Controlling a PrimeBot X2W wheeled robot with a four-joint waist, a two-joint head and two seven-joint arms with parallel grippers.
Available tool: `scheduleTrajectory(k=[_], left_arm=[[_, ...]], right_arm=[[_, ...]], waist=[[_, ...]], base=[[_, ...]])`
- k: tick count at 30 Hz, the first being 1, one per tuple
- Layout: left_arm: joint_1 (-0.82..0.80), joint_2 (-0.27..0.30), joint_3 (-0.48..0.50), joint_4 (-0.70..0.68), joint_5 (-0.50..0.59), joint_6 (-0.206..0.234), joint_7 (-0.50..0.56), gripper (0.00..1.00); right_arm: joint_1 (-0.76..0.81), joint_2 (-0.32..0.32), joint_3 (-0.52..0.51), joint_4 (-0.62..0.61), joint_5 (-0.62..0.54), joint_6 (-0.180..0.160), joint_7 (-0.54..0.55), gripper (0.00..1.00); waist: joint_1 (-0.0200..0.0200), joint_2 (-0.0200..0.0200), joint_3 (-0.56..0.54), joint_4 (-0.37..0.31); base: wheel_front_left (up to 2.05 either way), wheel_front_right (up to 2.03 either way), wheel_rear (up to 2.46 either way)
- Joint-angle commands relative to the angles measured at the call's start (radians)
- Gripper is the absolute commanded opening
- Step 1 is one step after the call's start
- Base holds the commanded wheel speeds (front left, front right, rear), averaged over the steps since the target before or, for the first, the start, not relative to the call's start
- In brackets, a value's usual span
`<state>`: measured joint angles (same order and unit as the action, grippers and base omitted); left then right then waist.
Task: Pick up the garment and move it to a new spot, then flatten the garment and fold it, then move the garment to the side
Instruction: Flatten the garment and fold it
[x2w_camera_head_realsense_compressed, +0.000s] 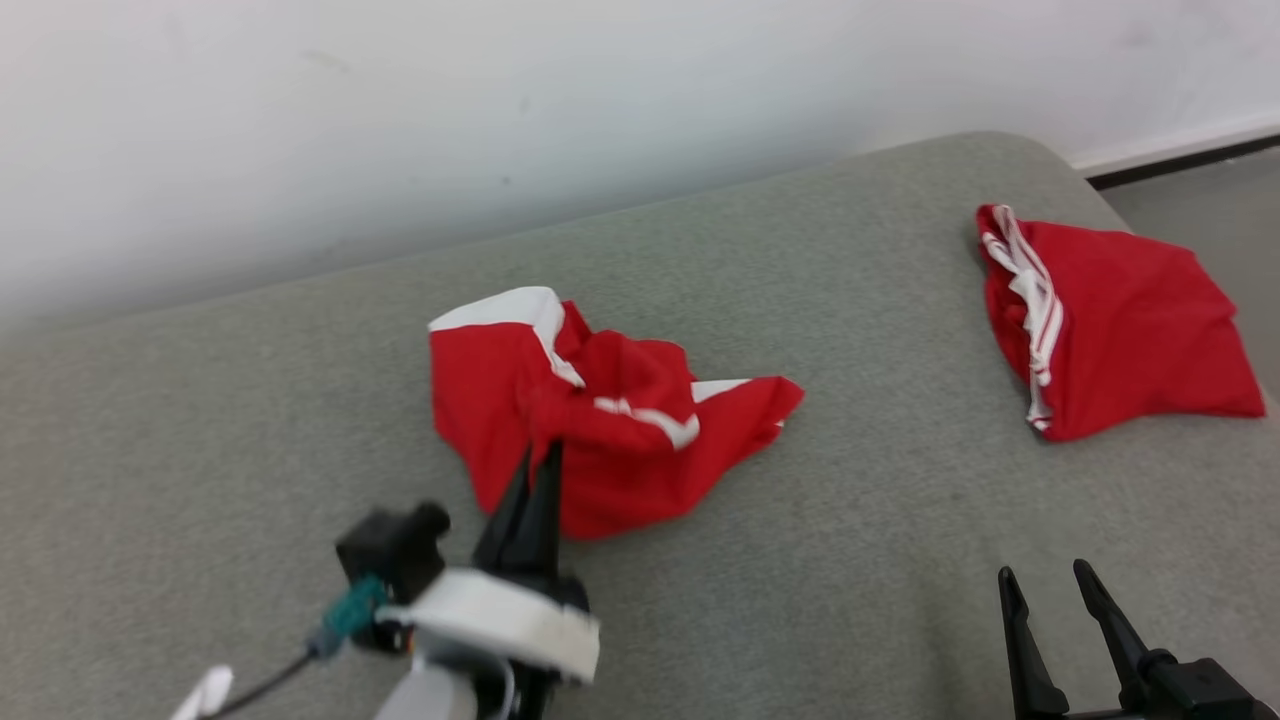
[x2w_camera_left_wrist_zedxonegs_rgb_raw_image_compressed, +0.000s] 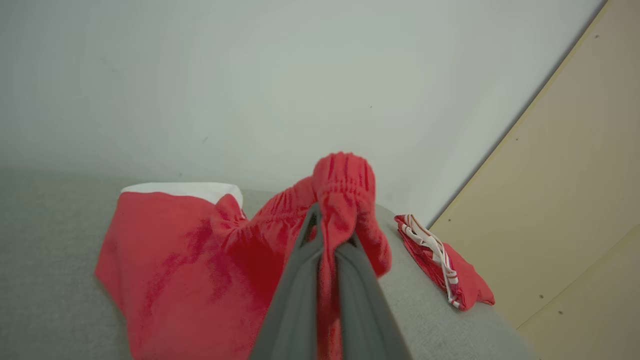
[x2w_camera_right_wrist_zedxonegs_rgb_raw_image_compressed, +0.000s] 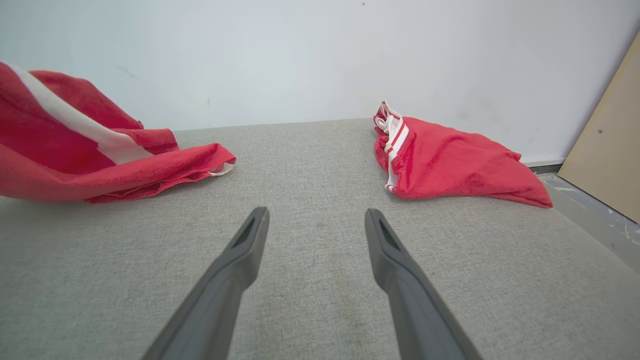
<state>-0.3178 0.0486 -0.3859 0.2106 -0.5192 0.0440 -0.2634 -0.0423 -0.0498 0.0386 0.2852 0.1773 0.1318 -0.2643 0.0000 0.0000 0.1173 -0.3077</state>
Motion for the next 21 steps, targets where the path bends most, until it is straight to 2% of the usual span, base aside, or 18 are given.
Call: scheduleTrajectory(k=[1,9,11,13,17,19,20,21], left_arm=[[0.046,0.004,0.004,-0.007,0.023,-0.008,-0.001,0.00],[0.233,0.004,0.042,0.065,0.098,-0.039,0.000,0.00],[0.263,0.004,0.050,0.094,0.096,-0.050,0.000,0.13],[0.279,0.004,0.053,0.124,0.120,-0.061,0.000,0.14],[0.308,0.004,0.068,0.178,0.142,-0.075,0.000,0.29],[0.317,0.004,0.063,0.211,0.160,-0.085,0.000,0.46],[0.322,0.004,0.062,0.228,0.166,-0.086,0.000,0.69],[0.322,0.004,0.062,0.228,0.166,-0.086,0.000,0.69]], right_arm=[[0.008,-0.002,-0.003,-0.002,-0.008,-0.003,0.001,1.00],[0.023,-0.002,-0.004,0.004,-0.021,-0.003,0.001,1.00],[0.025,-0.002,-0.005,0.005,-0.025,-0.003,0.001,1.00],[0.026,-0.002,-0.004,0.006,-0.029,-0.003,0.001,1.00],[0.031,-0.002,-0.009,0.009,-0.035,-0.003,0.001,1.00],[0.035,-0.002,-0.008,0.012,-0.040,-0.003,0.001,1.00],[0.037,-0.002,-0.006,0.013,-0.041,-0.003,0.001,1.00],[0.037,-0.002,-0.006,0.013,-0.041,-0.003,0.001,1.00]], waist=[[0.0000,0.0000,-0.005,0.031],[0.0000,0.0000,-0.019,0.098],[0.0000,0.0000,-0.022,0.110],[0.0000,0.0000,-0.025,0.118],[0.0000,0.0000,-0.033,0.129],[0.0000,0.0000,-0.040,0.132],[0.0000,0.0000,-0.043,0.133],[0.0000,0.0000,-0.043,0.133]], base=[[0.00,0.00,0.00],[0.00,0.00,0.00],[0.00,0.00,0.00],[0.00,0.00,0.00],[0.00,0.00,0.00],[0.00,0.00,0.00],[0.00,0.00,0.00],[0.00,0.00,0.00]])
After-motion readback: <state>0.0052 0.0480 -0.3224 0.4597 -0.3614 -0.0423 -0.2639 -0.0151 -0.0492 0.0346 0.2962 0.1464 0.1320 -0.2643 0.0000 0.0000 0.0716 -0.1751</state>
